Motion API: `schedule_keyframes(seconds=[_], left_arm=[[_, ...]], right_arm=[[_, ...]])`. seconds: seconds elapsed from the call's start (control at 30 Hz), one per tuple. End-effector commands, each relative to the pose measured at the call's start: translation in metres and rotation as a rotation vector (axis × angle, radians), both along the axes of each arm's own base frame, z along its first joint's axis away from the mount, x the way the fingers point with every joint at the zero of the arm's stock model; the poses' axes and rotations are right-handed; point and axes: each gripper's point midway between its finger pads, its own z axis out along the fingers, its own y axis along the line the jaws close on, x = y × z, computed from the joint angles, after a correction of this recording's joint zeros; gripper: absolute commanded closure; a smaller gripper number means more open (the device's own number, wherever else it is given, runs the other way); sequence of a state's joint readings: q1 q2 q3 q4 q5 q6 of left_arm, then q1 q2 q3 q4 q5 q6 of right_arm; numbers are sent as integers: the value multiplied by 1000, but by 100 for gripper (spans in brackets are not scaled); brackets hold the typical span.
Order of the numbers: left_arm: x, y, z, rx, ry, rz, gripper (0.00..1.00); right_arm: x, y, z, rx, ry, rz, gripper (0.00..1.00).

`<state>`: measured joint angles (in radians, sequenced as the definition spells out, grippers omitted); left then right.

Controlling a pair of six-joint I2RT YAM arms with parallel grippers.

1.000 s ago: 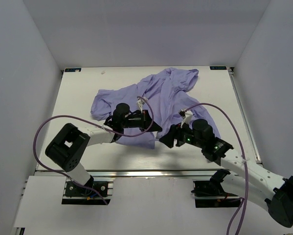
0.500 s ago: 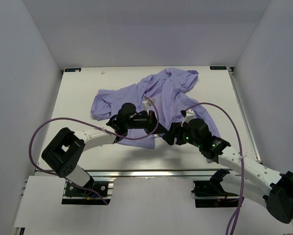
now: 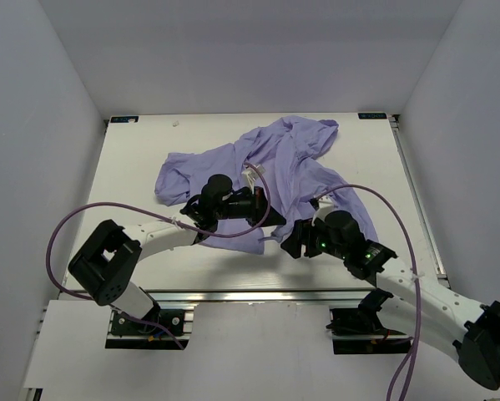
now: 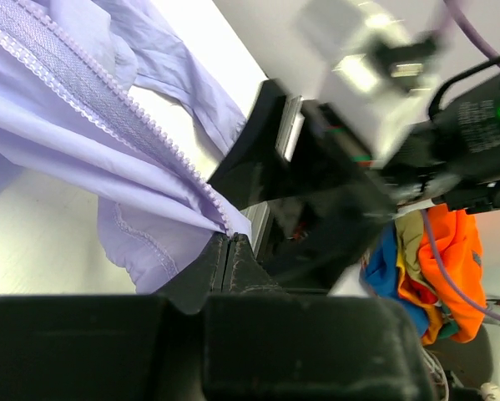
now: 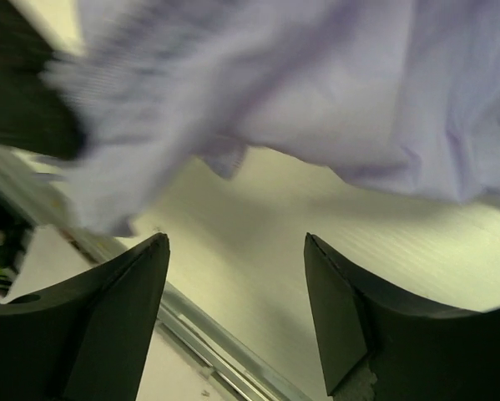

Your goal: Zip up the jacket

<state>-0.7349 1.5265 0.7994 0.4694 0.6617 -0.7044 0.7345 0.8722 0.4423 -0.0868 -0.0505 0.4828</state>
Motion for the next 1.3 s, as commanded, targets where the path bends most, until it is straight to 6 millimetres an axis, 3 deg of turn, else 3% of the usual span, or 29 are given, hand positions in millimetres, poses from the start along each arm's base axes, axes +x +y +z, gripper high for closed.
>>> schedule_keyframes(seconds=[0.0,0.13,0.37,0.67,0.97,1.27], left_arm=[[0,-3,25,-55,-29,4,100],[1,-3,22,-60,5,31,100],[4,-4,29,-71,24,84,100],[-2,-4,26,-76,43,95,100],[-7,-4,36,-106,45,79,100],[-11,-3,43,-122,47,66,100]], right_arm=[[3,19,52,136,-167,95,28],[-5,25,74,183,-194,156,27],[4,19,76,217,-178,50,39],[22,16,90,296,-212,-73,39],[24,16,65,185,-203,-34,48],[22,15,47,119,-229,24,48]])
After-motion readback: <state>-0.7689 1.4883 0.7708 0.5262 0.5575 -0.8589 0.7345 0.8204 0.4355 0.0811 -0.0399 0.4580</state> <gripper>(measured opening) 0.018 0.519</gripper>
